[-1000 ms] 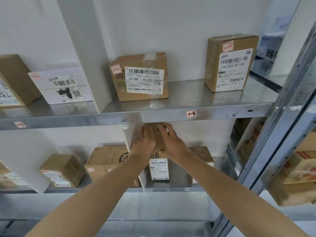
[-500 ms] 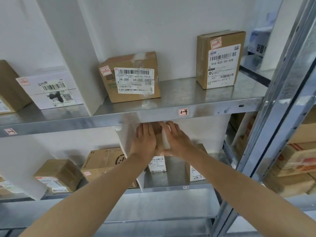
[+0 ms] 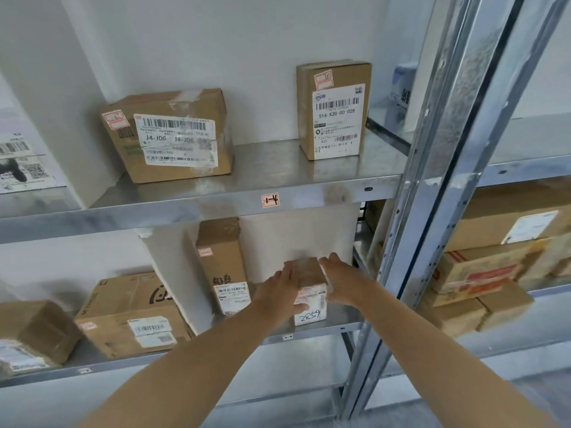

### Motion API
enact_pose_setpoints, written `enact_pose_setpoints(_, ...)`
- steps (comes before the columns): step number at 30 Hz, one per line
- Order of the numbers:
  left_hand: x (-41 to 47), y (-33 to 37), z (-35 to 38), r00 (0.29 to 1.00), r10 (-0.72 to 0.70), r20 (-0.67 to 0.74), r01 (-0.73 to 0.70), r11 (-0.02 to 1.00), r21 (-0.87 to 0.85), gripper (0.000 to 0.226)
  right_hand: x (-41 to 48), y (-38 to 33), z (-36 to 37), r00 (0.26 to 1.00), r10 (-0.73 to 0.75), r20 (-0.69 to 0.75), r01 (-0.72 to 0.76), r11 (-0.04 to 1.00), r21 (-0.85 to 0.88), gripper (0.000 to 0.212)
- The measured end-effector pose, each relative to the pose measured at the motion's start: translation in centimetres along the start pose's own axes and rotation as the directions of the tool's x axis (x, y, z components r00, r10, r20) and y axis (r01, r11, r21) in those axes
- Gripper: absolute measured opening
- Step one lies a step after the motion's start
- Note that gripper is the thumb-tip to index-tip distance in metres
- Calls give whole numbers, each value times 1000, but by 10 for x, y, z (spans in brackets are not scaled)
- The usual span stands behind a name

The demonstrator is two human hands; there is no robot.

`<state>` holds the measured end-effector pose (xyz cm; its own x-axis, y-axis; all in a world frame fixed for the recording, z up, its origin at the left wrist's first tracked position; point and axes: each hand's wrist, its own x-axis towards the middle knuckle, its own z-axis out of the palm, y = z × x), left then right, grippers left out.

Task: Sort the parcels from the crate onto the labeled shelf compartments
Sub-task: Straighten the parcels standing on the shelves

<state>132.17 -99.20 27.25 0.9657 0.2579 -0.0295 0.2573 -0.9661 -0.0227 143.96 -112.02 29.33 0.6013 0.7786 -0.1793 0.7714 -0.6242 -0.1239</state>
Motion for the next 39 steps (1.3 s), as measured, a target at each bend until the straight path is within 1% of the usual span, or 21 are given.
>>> enact_pose_setpoints(1,2,2,5,1000,-11,0,11,1000,18,89,1,-1,7,1000,-3,-7,3,1000,15,76)
enact_pose_setpoints(2,5,4,10,1000,-21,-2,21,999,24,86,3,-3,12,1000,-6,-13,6,999,34,76)
enact_pose_setpoints(5,17,6,15,996,-60,-61,61,998,20,68,15,-8,26,998,5,-60,0,995,95,74)
enact_pose_setpoints(6,22,5,18,991,-59,-118,63,997,33,69,19,-9,28,996,16,-83,-7,994,109,73)
enact_pose_setpoints(8,32,0,23,991,-33,-133,40,998,47,76,29,-8,29,993,27,-118,-11,991,135,72)
enact_pose_setpoints(9,37,-3,26,991,-31,-131,36,999,40,77,33,-7,29,991,32,-129,-14,989,144,72)
enact_pose_setpoints(10,42,-6,29,986,-21,-167,26,999,32,76,36,-6,29,990,35,-137,-15,989,147,72)
enact_pose_setpoints(12,49,-10,33,976,-16,-217,22,999,25,75,39,-6,27,987,36,-159,-14,991,134,72)
enact_pose_setpoints(14,48,-11,30,976,-17,-217,21,1000,16,75,37,-5,28,981,31,-190,-14,996,89,74)
enact_pose_setpoints(17,31,-12,25,973,-23,-229,23,1000,-1,80,27,-6,33,971,8,-240,-11,1000,-12,83)
enact_pose_setpoints(19,14,-13,22,968,-4,-251,-2,1000,-22,72,17,-12,34,959,-28,-282,28,1000,-5,81)
enact_pose_setpoints(21,-4,-16,18,959,52,-280,-62,998,-29,62,6,-24,30,945,-88,-315,100,995,24,71)
enact_pose_setpoints(23,-26,-20,12,946,97,-309,-116,992,-44,55,-6,-41,23,944,-138,-299,156,987,35,63)
enact_pose_setpoints(26,-61,-32,9,904,163,-395,-195,980,-44,33,-27,-71,15,937,-221,-269,246,967,62,59)
enact_pose_setpoints(28,-86,-46,5,901,170,-400,-198,980,-30,32,-39,-95,10,924,-291,-248,316,947,67,52)
enact_pose_setpoints(30,-111,-63,2,908,158,-388,-173,985,-4,31,-48,-123,4,917,-340,-208,359,932,59,41)
enact_pose_setpoints(31,-125,-73,-1,916,142,-374,-153,988,1,29,-53,-139,1,928,-336,-162,352,932,83,36)
enact_pose_setpoints(33,-157,-93,-3,942,97,-320,-116,993,-39,33,-59,-172,2,938,-343,-40,345,929,131,27)
enact_pose_setpoints(35,-192,-119,-4,949,25,-314,-50,996,-73,24,-62,-207,8,918,-395,32,389,913,121,25)
enact_pose_setpoints(36,-209,-133,-6,951,-38,-306,8,995,-96,22,-61,-226,10,904,-425,50,417,901,122,26)
enact_pose_setpoints(39,-251,-179,-22,928,-277,-248,254,960,-121,38,-57,-283,3,885,-462,49,451,880,150,37)
